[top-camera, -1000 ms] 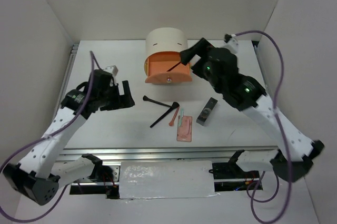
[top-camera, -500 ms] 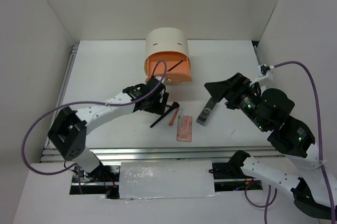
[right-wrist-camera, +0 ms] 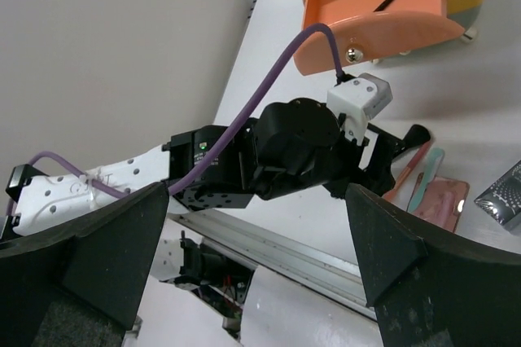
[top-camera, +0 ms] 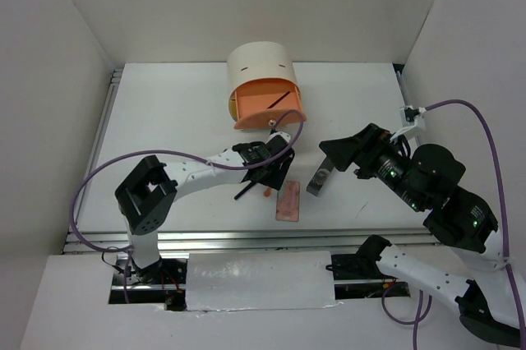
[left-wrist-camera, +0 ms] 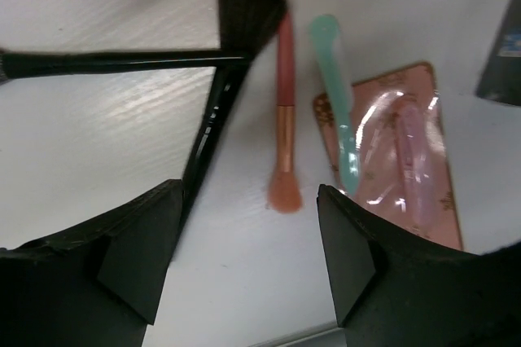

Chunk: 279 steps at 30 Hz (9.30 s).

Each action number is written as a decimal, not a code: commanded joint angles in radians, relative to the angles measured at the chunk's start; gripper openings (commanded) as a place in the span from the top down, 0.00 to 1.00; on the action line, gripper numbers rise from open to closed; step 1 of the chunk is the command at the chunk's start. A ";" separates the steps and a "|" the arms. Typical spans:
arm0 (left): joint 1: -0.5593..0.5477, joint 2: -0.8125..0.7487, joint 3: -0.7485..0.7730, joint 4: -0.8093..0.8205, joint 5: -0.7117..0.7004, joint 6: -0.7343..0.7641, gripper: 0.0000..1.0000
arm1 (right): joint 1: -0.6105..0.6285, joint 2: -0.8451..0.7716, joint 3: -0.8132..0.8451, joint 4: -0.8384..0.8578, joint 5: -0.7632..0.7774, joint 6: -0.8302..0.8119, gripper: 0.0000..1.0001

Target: Organize the makeup

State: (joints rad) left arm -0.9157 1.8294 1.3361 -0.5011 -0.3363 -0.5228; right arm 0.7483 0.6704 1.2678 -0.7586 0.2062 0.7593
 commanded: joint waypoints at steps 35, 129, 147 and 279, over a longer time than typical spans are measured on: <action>-0.048 0.134 -0.015 0.070 0.014 -0.174 0.58 | 0.000 0.004 0.035 0.028 -0.070 -0.066 0.03; 0.107 -0.323 -0.402 0.346 0.118 0.113 0.06 | -0.001 -0.006 0.015 0.150 -0.011 -0.051 0.03; 0.074 -0.088 -0.288 0.308 0.137 0.095 0.25 | -0.001 -0.058 0.004 0.111 0.027 -0.051 0.03; 0.268 -0.152 -0.034 -0.301 -0.129 -0.772 0.01 | -0.001 -0.009 0.094 0.096 -0.060 -0.098 0.03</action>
State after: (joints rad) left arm -0.6449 1.6287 1.2369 -0.7811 -0.4725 -1.2144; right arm 0.7483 0.6624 1.3243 -0.7029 0.1669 0.6838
